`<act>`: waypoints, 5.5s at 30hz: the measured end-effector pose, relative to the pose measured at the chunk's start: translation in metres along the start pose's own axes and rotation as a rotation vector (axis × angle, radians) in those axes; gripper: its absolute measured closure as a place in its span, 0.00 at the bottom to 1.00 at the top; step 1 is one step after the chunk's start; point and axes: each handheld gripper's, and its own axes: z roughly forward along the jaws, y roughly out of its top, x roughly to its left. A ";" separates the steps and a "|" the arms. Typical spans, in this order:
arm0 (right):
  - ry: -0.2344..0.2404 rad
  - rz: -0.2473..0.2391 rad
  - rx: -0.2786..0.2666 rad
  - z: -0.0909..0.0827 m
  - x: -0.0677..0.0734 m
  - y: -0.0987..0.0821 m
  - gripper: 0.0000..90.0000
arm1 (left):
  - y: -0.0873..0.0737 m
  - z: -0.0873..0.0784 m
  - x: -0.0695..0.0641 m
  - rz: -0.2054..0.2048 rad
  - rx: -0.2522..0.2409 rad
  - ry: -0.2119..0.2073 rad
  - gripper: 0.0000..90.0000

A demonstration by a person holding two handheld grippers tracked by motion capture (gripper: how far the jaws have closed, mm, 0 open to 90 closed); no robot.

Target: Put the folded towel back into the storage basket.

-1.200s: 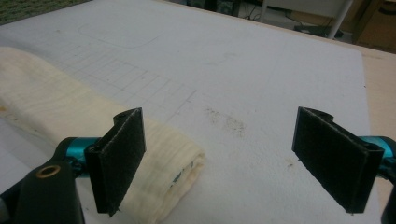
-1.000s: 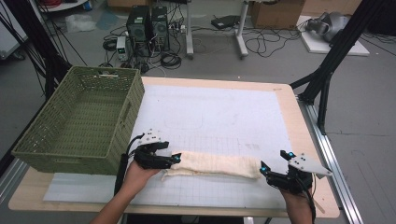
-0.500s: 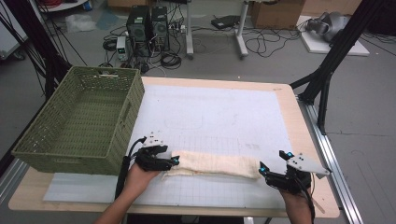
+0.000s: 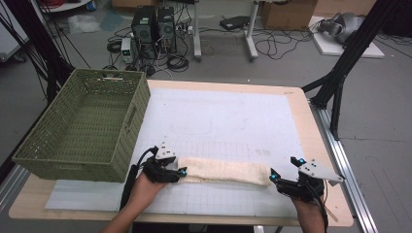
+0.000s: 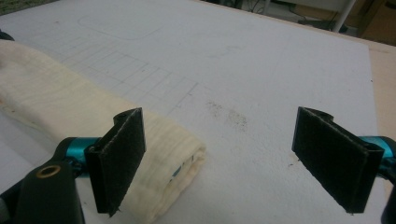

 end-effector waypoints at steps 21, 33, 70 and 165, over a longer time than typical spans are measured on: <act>0.007 -0.019 0.016 0.003 0.001 0.000 0.18 | -0.003 -0.004 -0.010 -0.006 0.006 -0.135 0.89; -0.006 0.015 0.033 0.004 -0.005 -0.003 0.19 | -0.002 -0.013 0.000 -0.089 -0.115 -0.210 0.89; 0.211 0.034 0.291 0.041 0.007 -0.016 0.72 | -0.001 -0.023 -0.004 0.057 -0.204 -0.173 0.89; 0.392 -0.146 -0.227 0.101 0.033 0.139 0.90 | -0.009 -0.156 0.017 0.092 -0.602 0.029 0.91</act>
